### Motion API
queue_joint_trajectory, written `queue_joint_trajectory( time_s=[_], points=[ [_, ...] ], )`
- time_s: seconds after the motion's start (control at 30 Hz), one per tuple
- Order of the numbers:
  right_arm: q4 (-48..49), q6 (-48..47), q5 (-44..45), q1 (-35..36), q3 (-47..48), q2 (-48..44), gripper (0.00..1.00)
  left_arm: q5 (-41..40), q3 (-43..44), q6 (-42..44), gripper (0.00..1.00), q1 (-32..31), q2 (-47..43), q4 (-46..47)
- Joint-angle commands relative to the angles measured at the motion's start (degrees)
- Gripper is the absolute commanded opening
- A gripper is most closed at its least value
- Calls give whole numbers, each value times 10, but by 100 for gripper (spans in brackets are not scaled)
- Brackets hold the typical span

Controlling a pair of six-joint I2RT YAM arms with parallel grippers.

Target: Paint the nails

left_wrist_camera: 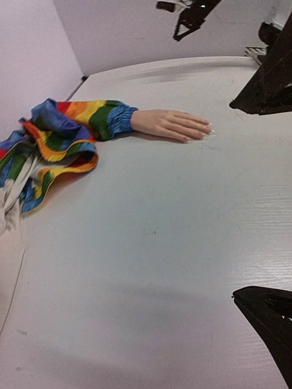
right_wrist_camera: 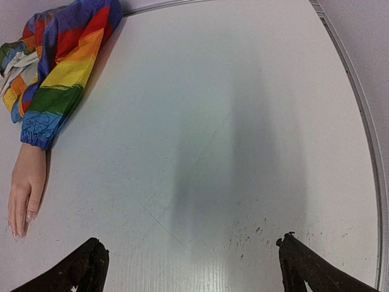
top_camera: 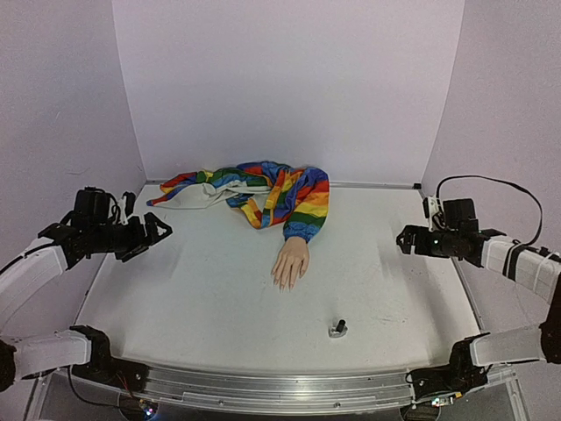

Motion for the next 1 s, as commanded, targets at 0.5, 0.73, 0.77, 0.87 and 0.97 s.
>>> queue_joint_trajectory(
  time_s=[0.5,0.73,0.77,0.87,0.97],
  points=[
    [-19,-4,-59,64,76,58,98,-112,338,92,90,-514,444,48],
    [-21,-13,-54,64,77,39,98,-154,525,155,86,-620,615,-16],
    [-21,-13,-54,64,78,39,98,-159,548,164,85,-627,632,-29],
    [-21,-13,-55,64,76,37,98,-181,594,181,83,-642,671,-49],
    [-19,-12,-55,64,73,32,98,-207,630,195,82,-654,701,-71]
  ],
)
